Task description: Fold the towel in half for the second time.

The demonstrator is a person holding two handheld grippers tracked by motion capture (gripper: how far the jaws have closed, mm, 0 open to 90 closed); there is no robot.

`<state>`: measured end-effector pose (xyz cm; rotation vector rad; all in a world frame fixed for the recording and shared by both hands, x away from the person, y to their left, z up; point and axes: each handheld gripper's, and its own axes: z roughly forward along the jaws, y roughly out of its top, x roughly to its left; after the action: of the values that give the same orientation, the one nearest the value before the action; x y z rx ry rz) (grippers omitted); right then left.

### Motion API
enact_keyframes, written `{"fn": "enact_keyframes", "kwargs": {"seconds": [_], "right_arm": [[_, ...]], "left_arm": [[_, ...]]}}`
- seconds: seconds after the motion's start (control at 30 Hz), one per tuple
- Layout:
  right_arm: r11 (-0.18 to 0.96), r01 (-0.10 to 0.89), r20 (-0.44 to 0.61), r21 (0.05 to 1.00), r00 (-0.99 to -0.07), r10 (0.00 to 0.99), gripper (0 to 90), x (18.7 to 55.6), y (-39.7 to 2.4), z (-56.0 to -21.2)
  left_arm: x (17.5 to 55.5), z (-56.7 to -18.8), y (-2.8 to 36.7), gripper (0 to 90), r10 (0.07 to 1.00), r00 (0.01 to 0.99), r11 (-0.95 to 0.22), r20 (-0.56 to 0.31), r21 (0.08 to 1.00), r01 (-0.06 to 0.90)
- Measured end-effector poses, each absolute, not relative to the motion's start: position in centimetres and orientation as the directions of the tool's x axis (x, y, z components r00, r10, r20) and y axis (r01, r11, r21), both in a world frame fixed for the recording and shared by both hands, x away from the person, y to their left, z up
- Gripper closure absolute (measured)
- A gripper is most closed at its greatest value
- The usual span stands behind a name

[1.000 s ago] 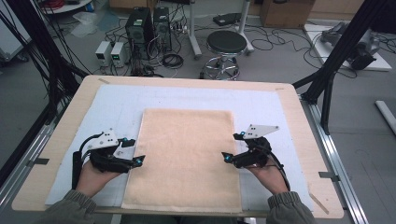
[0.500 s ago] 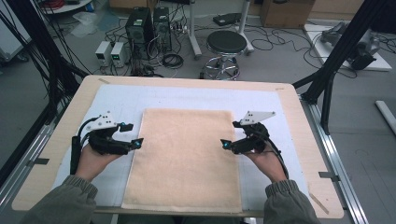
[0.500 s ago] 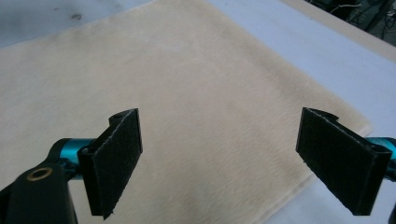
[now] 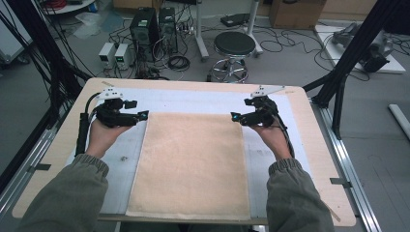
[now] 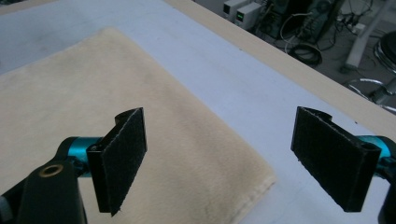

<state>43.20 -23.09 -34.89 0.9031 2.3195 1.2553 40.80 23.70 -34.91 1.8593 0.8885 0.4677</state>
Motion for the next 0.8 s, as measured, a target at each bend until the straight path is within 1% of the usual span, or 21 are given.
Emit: {"fn": "enact_keyframes", "kwargs": {"seconds": [0.07,0.13,0.2,0.27,0.33,0.43,0.53,0.63,0.7,0.77,0.8], "right_arm": [[0.405,0.391,0.003,0.827,-0.722,0.692,17.9,44.0,-23.3,-35.7],[0.419,0.422,0.009,0.804,-0.713,0.701,19.0,44.7,-23.5,-36.8],[0.433,0.452,0.015,0.78,-0.705,0.709,19.7,45.3,-23.7,-37.7],[0.426,0.467,0.022,0.774,-0.694,0.72,19.9,45.7,-23.8,-38.5],[0.416,0.474,0.026,0.776,-0.684,0.729,22.6,45.8,-24.0,-39.3],[0.398,0.501,0.049,0.768,-0.666,0.744,24.2,46.0,-24.3,-40.7],[0.39,0.526,0.066,0.755,-0.654,0.754,25.8,45.9,-24.4,-42.1],[0.393,0.543,0.074,0.742,-0.649,0.757,28.7,45.8,-24.2,-43.1],[0.403,0.549,0.073,0.732,-0.651,0.756,34.4,45.8,-24.0,-43.5],[0.404,0.568,0.086,0.717,-0.647,0.757,38.5,45.8,-23.8,-44.0],[0.404,0.573,0.089,0.713,-0.646,0.758,39.7,45.8,-23.7,-44.1]], "left_arm": [[41.6,-35.7,23.7,34.0,0.765,0.641,-0.231,-0.069,0.899,0.372],[42.4,-36.6,23.7,34.4,0.781,0.619,-0.227,-0.08,0.887,0.401],[43.0,-37.6,23.6,34.2,0.797,0.599,-0.243,-0.074,0.869,0.431],[43.5,-38.6,23.4,34.4,0.808,0.583,-0.231,-0.086,0.864,0.448],[43.6,-39.7,23.2,35.0,0.817,0.571,-0.236,-0.078,0.859,0.454],[43.8,-41.2,23.1,35.1,0.825,0.56,-0.24,-0.083,0.845,0.479],[44.1,-42.2,23.0,35.6,0.825,0.556,-0.252,-0.105,0.811,0.528],[44.2,-42.7,22.3,38.3,0.82,0.567,-0.283,-0.082,0.803,0.525],[44.3,-43.1,22.1,39.5,0.822,0.564,-0.289,-0.081,0.794,0.535],[44.5,-43.6,21.9,42.8,0.832,0.548,-0.299,-0.085,0.764,0.572],[44.6,-43.9,21.9,42.9,0.833,0.545,-0.3,-0.094,0.751,0.588]]}}
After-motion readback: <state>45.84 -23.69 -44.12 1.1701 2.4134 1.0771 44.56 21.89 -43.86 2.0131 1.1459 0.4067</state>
